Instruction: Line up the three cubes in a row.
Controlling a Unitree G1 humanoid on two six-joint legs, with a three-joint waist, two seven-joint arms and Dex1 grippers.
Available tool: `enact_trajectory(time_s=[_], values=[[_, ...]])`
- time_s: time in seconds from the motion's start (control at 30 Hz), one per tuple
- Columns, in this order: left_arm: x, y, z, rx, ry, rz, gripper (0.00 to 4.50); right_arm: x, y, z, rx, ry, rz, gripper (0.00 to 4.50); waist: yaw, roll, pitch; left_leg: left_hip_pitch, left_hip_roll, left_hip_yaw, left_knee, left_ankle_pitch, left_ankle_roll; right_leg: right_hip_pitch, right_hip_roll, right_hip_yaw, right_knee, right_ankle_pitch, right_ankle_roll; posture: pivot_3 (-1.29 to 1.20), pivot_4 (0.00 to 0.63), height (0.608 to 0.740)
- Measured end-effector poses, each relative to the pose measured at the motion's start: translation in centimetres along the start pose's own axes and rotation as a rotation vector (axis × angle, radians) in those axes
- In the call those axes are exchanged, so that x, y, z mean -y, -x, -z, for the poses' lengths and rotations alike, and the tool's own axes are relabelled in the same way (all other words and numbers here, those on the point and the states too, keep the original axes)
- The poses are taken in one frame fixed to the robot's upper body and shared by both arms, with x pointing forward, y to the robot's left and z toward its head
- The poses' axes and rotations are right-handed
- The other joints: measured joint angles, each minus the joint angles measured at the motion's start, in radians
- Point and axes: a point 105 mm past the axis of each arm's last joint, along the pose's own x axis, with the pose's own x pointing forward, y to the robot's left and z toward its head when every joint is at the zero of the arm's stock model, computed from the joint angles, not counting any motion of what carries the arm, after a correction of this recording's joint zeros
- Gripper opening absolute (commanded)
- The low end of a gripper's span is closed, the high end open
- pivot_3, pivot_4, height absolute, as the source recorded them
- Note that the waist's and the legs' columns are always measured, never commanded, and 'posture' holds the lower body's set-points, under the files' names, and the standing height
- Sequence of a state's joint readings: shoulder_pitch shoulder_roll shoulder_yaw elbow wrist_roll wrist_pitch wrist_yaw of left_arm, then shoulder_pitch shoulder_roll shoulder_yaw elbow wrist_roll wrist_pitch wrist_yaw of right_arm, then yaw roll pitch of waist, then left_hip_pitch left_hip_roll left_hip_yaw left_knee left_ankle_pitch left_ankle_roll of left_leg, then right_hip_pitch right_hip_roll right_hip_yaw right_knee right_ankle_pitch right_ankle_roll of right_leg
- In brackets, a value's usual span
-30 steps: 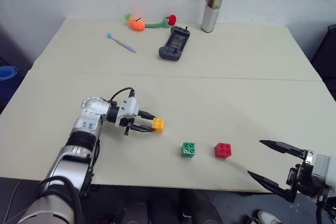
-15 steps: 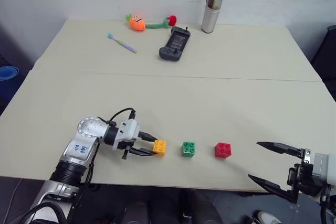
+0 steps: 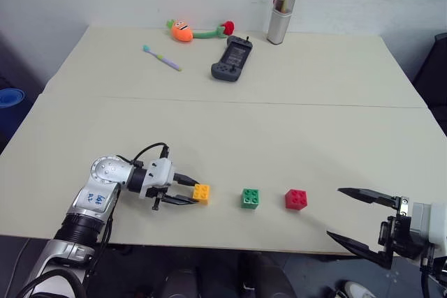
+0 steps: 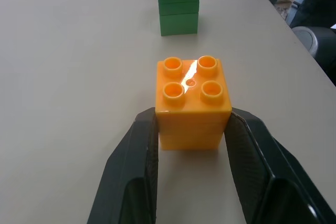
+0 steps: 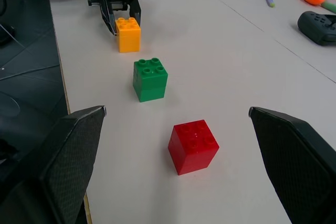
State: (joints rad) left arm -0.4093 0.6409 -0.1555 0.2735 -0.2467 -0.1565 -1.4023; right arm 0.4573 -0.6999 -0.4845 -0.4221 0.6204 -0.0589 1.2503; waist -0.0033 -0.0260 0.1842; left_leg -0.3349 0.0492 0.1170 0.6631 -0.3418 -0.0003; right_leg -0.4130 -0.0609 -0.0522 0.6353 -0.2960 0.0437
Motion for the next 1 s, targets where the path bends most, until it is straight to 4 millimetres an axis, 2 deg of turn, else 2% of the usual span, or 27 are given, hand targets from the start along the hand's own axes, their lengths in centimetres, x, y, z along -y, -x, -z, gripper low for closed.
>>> enact_trajectory(time_s=[0.2,0.23,0.33,0.43,0.53,0.73,0.87,1.0], values=[[0.1,0.3,0.1,0.001,0.014,0.005,1.45,0.2,-0.1,0.0,0.003,0.004,0.000,4.50,-0.001,0.000,0.000,0.000,0.000,0.000,0.000,0.000,0.000,0.000,0.000,0.000,0.000,0.000,0.000,0.00,0.150,0.740],[0.1,0.3,0.2,0.000,0.020,0.005,2.17,0.3,-0.1,0.1,0.002,0.002,0.003,4.50,-0.001,0.000,0.000,0.000,0.000,0.000,0.000,0.000,0.000,0.000,0.000,0.000,0.000,0.000,0.000,0.00,0.150,0.740],[0.2,0.8,0.9,-0.028,0.062,-0.006,2.94,0.6,0.0,0.3,0.003,-0.004,0.011,4.50,-0.001,0.000,0.000,0.000,0.000,0.000,0.000,0.000,0.000,-0.001,0.000,0.000,0.000,0.000,0.000,0.00,0.150,0.740],[-0.1,1.6,0.7,-0.014,0.072,-0.053,3.85,0.7,-0.1,0.1,0.010,0.007,0.005,4.50,0.001,0.000,0.000,-0.001,0.000,0.000,0.000,0.000,0.000,-0.001,0.000,0.000,0.000,0.000,0.000,0.00,0.150,0.740],[0.2,3.4,0.3,-0.010,0.091,-0.106,3.85,0.7,0.3,0.1,-0.015,0.010,-0.025,4.50,0.000,0.001,0.000,-0.001,0.001,0.000,0.000,0.000,0.000,-0.001,0.000,0.000,0.000,-0.001,-0.001,0.00,0.150,0.740],[2.2,9.1,1.5,-0.105,0.172,-0.303,3.85,2.5,3.9,0.7,-0.123,0.008,-0.023,4.50,-0.002,0.001,0.000,0.000,0.001,0.000,-0.001,-0.002,0.000,-0.001,-0.001,0.000,-0.001,-0.001,-0.002,0.00,0.150,0.740],[3.5,11.4,2.9,-0.176,0.213,-0.399,3.85,4.6,5.5,0.4,-0.159,0.064,-0.021,4.50,0.001,0.002,0.001,0.000,0.001,0.000,-0.001,-0.002,0.001,-0.001,-0.002,0.000,-0.002,-0.001,-0.002,0.00,0.150,0.740],[3.6,13.4,3.4,-0.215,0.239,-0.476,3.85,5.8,6.4,0.6,-0.175,0.097,-0.002,4.50,0.006,0.002,0.001,0.000,0.001,-0.001,-0.004,-0.002,0.000,-0.002,-0.002,-0.001,-0.003,-0.002,-0.003,0.00,0.150,0.740]])
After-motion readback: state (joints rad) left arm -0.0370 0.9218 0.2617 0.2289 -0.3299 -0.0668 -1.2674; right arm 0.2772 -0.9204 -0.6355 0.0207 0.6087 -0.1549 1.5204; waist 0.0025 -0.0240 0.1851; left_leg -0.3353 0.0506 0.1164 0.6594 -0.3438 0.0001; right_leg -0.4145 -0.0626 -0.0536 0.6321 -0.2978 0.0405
